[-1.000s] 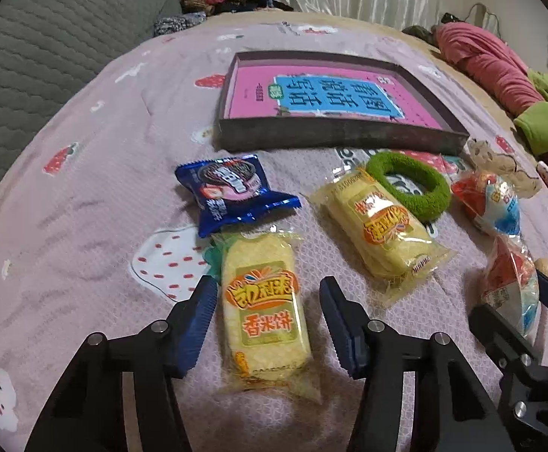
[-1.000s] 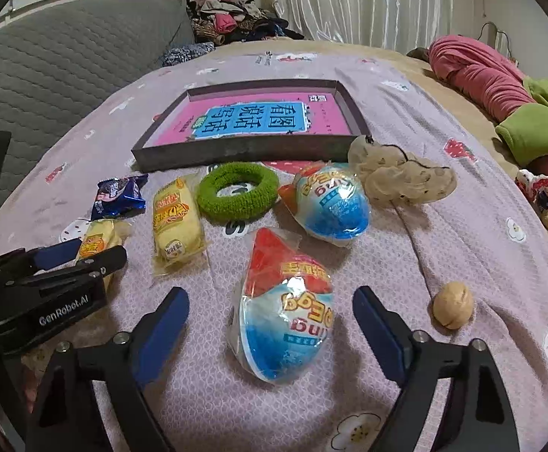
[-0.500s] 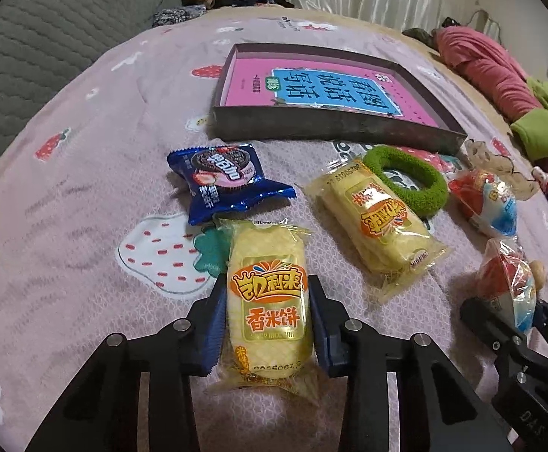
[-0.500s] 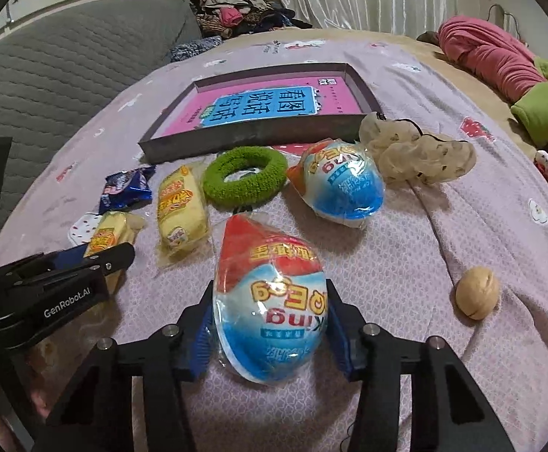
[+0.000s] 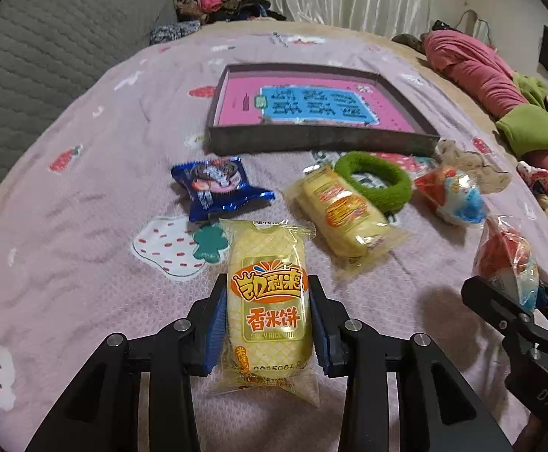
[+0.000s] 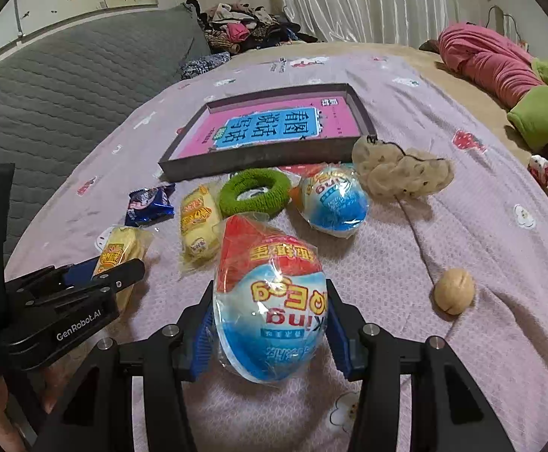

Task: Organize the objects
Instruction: 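Lift and carry the snack cake and King Egg over the pink tray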

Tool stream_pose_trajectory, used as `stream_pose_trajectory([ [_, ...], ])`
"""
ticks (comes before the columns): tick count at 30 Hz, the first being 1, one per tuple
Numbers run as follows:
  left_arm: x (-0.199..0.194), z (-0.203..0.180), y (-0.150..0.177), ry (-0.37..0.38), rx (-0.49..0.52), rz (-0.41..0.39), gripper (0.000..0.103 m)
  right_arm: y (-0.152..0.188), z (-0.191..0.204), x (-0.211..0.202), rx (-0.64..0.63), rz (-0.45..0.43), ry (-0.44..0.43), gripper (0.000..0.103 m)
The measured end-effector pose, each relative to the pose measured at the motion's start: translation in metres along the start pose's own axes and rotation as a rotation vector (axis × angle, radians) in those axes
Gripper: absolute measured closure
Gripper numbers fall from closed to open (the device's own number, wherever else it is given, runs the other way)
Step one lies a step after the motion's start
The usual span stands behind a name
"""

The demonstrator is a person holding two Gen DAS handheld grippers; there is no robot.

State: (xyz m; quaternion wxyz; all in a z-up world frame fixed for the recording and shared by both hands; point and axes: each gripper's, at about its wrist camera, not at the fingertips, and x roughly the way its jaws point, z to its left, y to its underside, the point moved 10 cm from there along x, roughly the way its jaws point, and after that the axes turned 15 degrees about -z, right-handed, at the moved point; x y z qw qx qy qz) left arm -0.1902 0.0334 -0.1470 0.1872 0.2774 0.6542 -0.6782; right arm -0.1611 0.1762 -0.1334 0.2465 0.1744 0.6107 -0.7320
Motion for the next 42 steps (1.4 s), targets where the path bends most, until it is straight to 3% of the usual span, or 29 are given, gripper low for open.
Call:
stream_pose_trajectory([
  [25,-0.091,-0.020,-0.049,0.016,0.031,-0.154,0.063,-0.053,0.016,-0.080,-0.064,-0.152,-0.004,0.052],
  [35,-0.098,-0.016,-0.085,0.013,0.045,-0.191,0.063,-0.082,0.016,-0.084,-0.084,-0.184,-0.010,0.052],
  [42,-0.090,-0.015,-0.122,0.024,0.067,-0.211,0.063,-0.120,0.015,-0.075,-0.098,-0.199,-0.022,0.052],
])
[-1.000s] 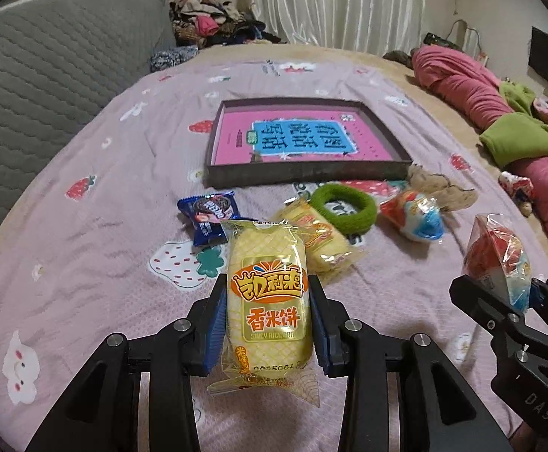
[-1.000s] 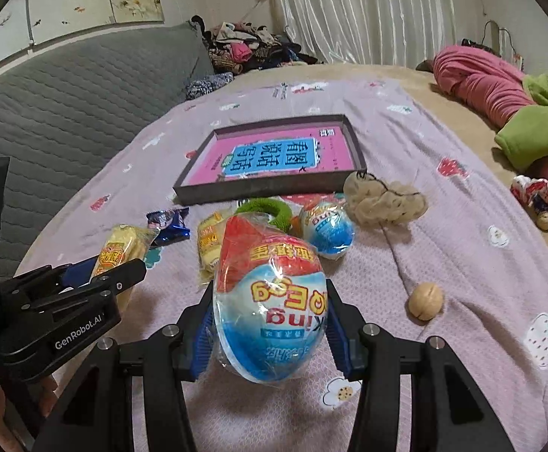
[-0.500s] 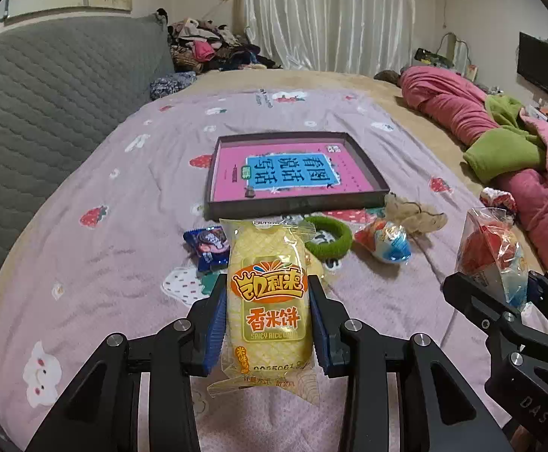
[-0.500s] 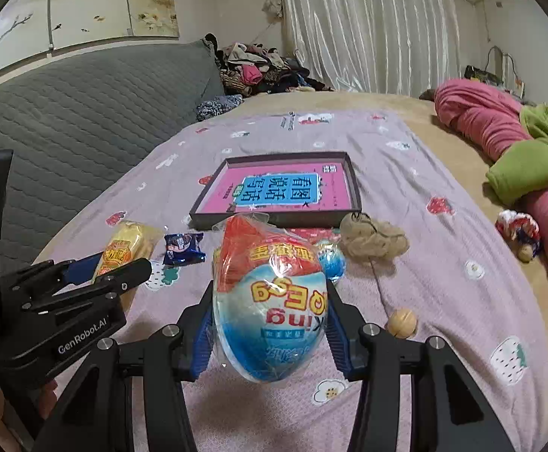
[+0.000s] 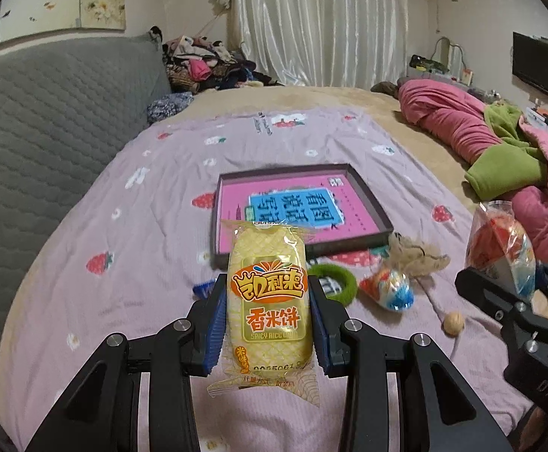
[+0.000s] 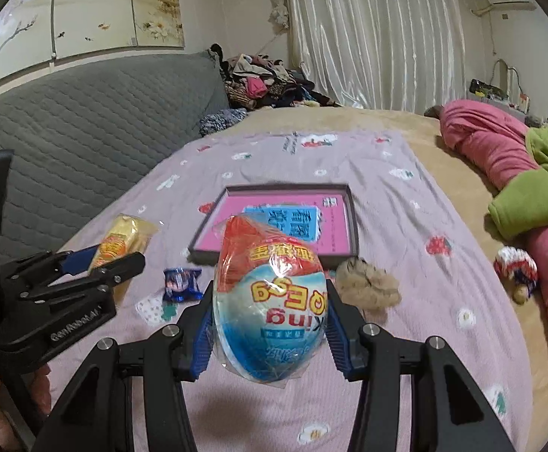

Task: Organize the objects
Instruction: 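Lift and carry the snack cake and King Egg over the pink tray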

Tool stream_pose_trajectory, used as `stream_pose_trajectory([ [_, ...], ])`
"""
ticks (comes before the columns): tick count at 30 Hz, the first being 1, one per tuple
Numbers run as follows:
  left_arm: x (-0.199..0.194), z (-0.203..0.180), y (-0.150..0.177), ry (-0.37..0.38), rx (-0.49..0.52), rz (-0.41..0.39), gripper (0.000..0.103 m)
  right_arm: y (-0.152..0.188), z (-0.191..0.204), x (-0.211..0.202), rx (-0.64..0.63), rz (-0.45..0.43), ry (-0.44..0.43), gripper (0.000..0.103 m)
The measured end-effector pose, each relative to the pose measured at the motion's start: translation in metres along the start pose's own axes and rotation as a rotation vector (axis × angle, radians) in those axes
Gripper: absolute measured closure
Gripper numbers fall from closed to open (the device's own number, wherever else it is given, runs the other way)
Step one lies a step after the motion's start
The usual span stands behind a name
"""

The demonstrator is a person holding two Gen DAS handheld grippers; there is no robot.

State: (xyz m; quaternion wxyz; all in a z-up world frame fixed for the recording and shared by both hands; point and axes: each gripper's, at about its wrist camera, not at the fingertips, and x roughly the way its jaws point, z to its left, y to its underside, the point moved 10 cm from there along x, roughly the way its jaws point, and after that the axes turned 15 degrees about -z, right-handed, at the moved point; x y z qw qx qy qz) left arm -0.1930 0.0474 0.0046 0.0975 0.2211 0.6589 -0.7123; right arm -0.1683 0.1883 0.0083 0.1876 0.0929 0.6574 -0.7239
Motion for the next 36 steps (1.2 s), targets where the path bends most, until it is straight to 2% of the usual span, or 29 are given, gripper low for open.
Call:
stream_pose_trajectory([
  [10,0.040,0.008,-0.049,0.009,-0.006,0.000,0.063,-0.061,0.003,0.037,-0.060,-0.039,-0.007,0.052],
  [20,0.119,0.006,-0.096,-0.005,0.020,0.007,0.063,-0.093,-0.012,0.116,-0.035,0.017,-0.050,0.052],
  [26,0.182,0.012,-0.097,-0.001,-0.011,0.057,0.063,-0.096,-0.022,0.168,-0.035,0.041,-0.038,0.052],
  [31,0.235,0.022,-0.083,0.003,-0.042,0.107,0.063,-0.090,-0.033,0.215,-0.034,0.081,-0.035,0.052],
  [36,0.278,0.022,-0.067,0.010,-0.039,0.162,0.063,-0.071,-0.044,0.262,-0.044,0.173,-0.031,0.052],
])
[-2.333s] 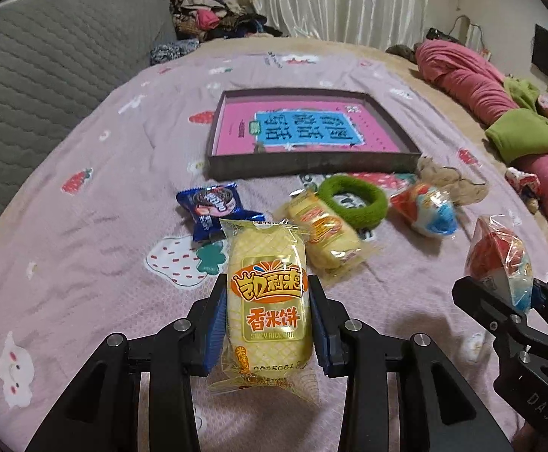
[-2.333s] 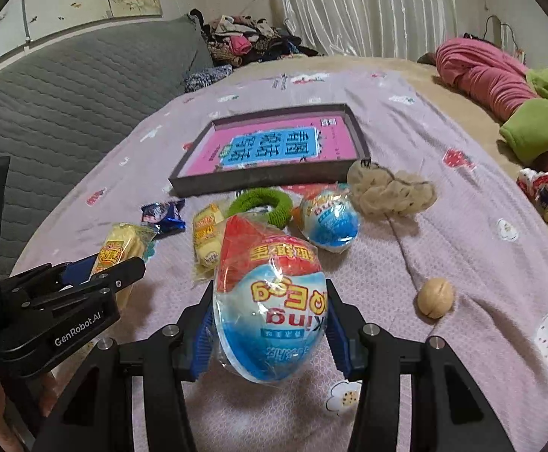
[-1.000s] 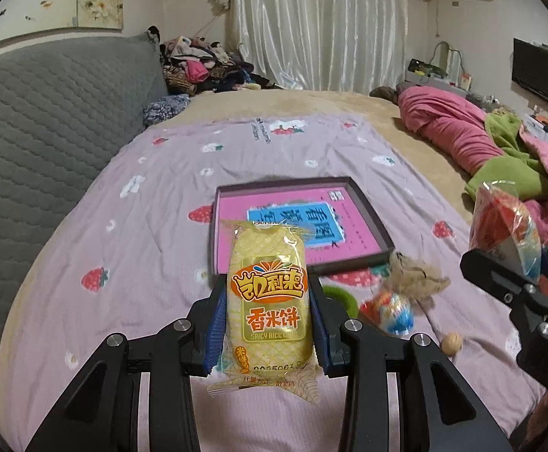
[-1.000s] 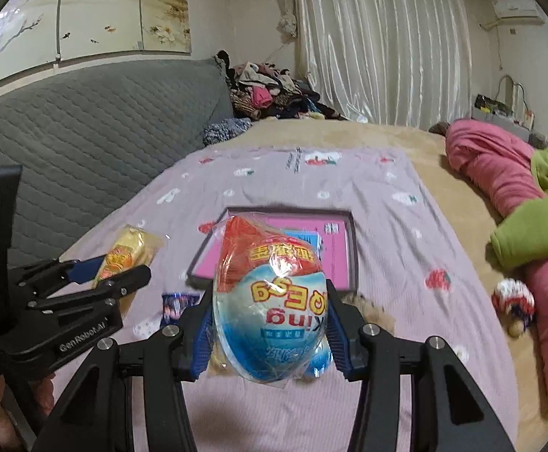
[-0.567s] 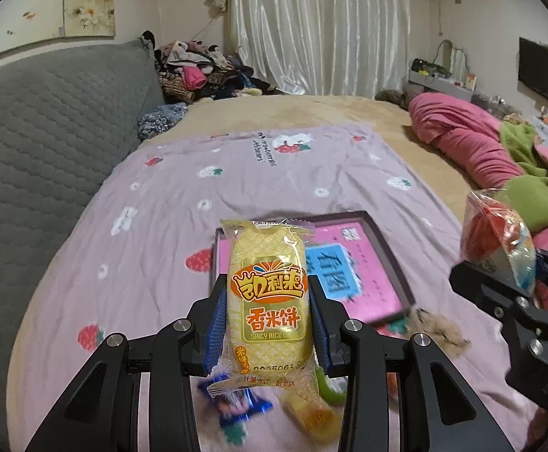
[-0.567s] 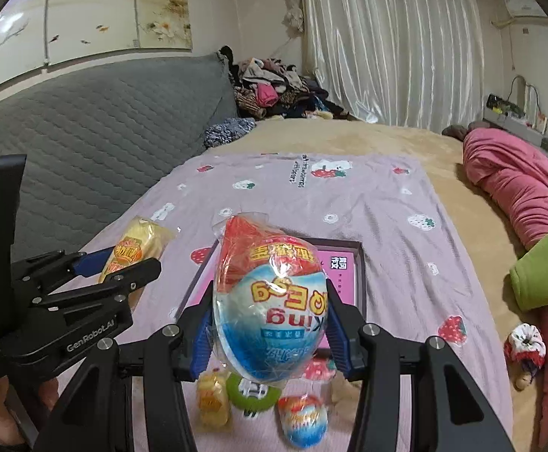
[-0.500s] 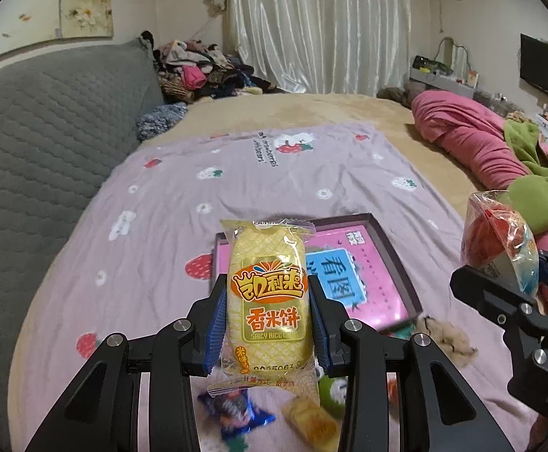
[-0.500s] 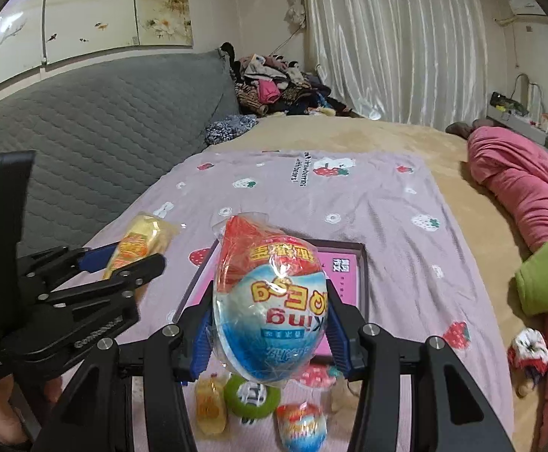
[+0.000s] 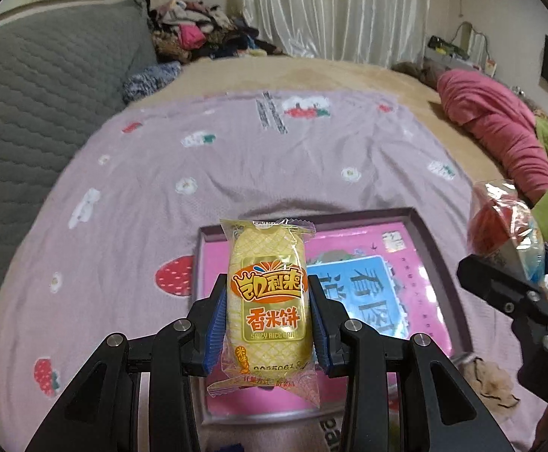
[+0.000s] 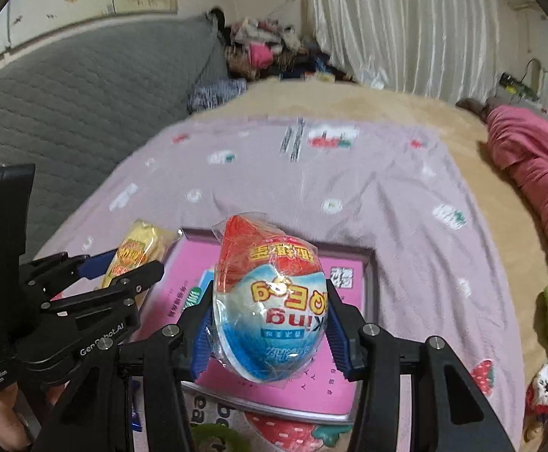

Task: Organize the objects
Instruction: 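Lift and carry the snack cake and King Egg over the pink tray, then open left gripper over the tray while right gripper releases the egg there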

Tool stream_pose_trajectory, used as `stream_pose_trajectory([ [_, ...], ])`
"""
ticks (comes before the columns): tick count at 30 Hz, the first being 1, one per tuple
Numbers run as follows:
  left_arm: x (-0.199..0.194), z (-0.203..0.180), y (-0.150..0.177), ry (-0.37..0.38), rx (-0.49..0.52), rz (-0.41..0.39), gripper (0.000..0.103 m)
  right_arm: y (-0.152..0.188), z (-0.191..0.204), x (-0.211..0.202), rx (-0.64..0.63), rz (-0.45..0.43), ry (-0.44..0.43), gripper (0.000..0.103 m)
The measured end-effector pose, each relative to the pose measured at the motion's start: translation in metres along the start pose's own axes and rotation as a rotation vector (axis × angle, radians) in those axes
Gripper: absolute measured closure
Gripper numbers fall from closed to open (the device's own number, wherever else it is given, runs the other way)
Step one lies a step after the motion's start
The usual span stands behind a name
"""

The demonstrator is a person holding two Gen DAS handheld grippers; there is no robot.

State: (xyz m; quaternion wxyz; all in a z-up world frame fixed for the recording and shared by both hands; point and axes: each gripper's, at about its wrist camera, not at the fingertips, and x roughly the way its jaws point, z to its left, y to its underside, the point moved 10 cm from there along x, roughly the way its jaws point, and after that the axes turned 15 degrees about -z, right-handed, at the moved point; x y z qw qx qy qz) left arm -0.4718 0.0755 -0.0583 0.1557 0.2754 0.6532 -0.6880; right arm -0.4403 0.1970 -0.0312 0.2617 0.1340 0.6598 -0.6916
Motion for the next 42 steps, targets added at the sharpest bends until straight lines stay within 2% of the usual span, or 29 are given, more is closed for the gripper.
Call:
stream_pose_trajectory([
  [5,0.032,0.004,0.008,-0.014,0.009,0.034,0.063,0.020,-0.011,0.038,-0.015,0.089,0.025,0.052],
  [8,0.048,0.010,0.014,-0.004,-0.018,0.076,0.063,0.035,-0.018,0.060,0.043,0.158,-0.003,0.052],
  [11,0.065,0.016,0.019,-0.041,0.025,0.085,0.063,0.046,-0.027,0.078,0.107,0.215,-0.021,0.052],
  [13,0.079,0.015,0.028,-0.020,0.001,0.130,0.063,0.053,-0.030,0.087,0.147,0.238,-0.030,0.052],
  [17,0.096,0.021,0.035,-0.059,0.035,0.161,0.063,0.058,-0.044,0.103,0.117,0.260,0.033,0.052],
  [27,0.117,0.023,0.043,-0.079,0.043,0.164,0.063,0.068,-0.061,0.139,0.050,0.297,0.128,0.052],
  [31,0.124,0.023,0.044,-0.086,0.060,0.163,0.063,0.070,-0.067,0.148,0.067,0.302,0.138,0.052],
  [39,0.135,0.033,0.049,-0.099,0.022,0.184,0.062,0.075,-0.069,0.154,0.033,0.318,0.169,0.051],
  [41,0.136,0.035,0.049,-0.092,0.006,0.189,0.055,0.075,-0.069,0.155,0.023,0.321,0.171,0.048],
  [42,0.135,0.036,0.048,-0.100,0.007,0.183,0.043,0.075,-0.068,0.155,0.021,0.324,0.174,0.041],
])
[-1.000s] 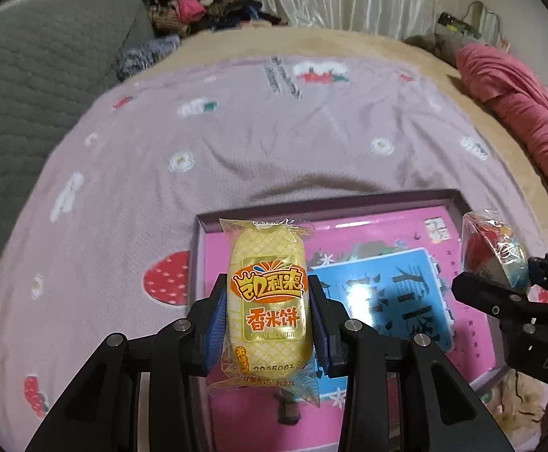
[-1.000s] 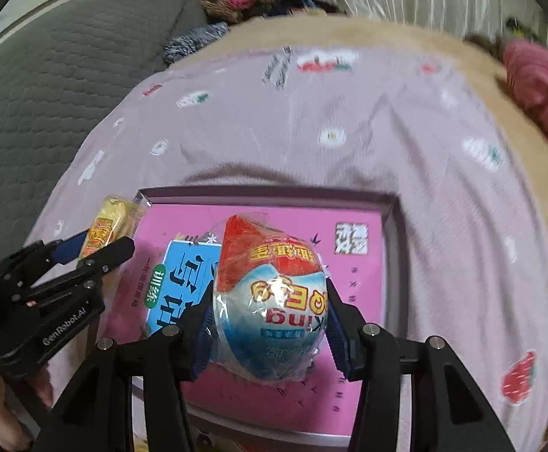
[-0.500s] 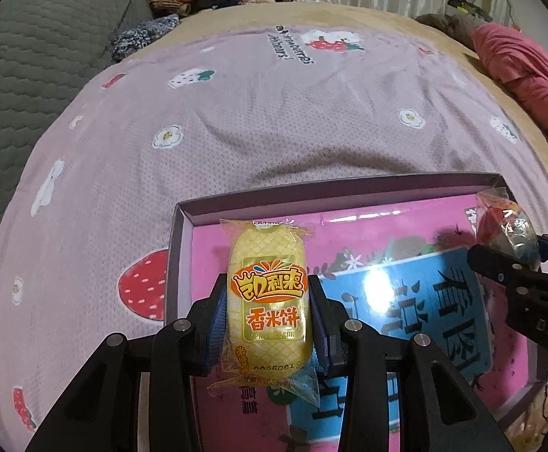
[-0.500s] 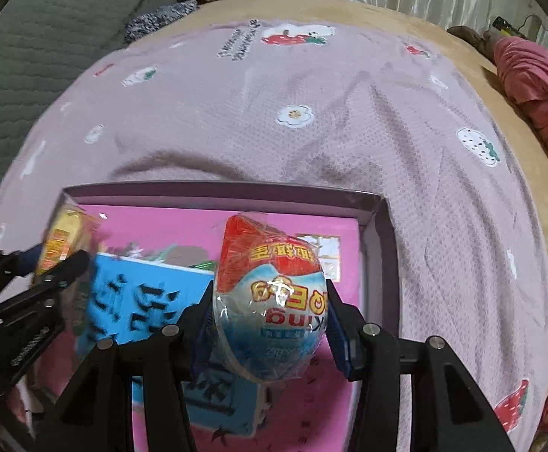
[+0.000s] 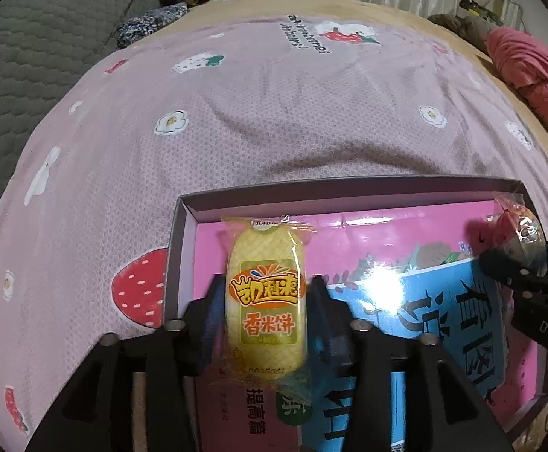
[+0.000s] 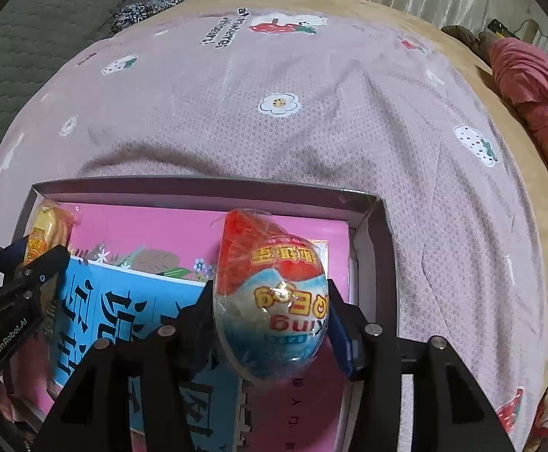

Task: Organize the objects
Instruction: 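Open left gripper over the tray while right gripper releases the egg there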

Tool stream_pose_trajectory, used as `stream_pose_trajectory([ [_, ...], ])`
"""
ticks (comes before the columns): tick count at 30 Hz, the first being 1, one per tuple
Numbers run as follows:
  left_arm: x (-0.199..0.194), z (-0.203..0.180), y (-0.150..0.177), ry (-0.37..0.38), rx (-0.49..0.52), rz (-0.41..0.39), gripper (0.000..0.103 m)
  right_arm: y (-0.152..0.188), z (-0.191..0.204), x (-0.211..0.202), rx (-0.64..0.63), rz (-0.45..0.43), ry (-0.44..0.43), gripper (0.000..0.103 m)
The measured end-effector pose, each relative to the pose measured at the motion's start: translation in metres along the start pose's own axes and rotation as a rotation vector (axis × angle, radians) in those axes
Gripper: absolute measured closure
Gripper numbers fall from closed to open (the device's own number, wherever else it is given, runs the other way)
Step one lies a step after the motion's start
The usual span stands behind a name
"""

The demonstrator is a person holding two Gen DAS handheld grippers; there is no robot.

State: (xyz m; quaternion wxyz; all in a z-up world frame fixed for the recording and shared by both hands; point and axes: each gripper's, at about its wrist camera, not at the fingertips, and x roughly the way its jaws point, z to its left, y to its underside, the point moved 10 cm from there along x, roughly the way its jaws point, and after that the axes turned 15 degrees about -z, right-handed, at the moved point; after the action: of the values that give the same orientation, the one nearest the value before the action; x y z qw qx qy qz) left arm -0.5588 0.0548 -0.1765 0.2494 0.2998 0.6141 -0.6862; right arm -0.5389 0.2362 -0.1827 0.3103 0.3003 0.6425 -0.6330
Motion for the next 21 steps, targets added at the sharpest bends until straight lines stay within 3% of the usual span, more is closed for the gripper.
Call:
stream_pose_trajectory([
  [1,-0.001,0.001,-0.001,-0.008,0.005,-0.006,0.032,0.000,-0.001,-0.001,-0.001,0.004,0.009,0.036],
  [2,-0.004,0.001,-0.003,-0.008,0.012,-0.011,0.029,0.000,-0.001,-0.002,-0.002,0.005,0.012,0.027],
  [5,-0.017,0.002,-0.007,0.015,0.001,-0.030,0.023,-0.003,-0.001,-0.012,-0.006,-0.011,0.013,0.022],
  [10,-0.048,0.015,-0.013,-0.029,0.014,-0.055,0.022,-0.008,-0.001,-0.043,0.001,-0.056,-0.001,0.017],
  [19,-0.136,0.026,-0.006,-0.025,-0.038,-0.137,0.015,0.004,0.018,-0.148,0.085,-0.192,-0.134,0.006],
  [21,-0.157,0.025,0.000,-0.031,-0.042,-0.161,0.010,0.008,0.018,-0.167,0.092,-0.227,-0.134,0.004],
])
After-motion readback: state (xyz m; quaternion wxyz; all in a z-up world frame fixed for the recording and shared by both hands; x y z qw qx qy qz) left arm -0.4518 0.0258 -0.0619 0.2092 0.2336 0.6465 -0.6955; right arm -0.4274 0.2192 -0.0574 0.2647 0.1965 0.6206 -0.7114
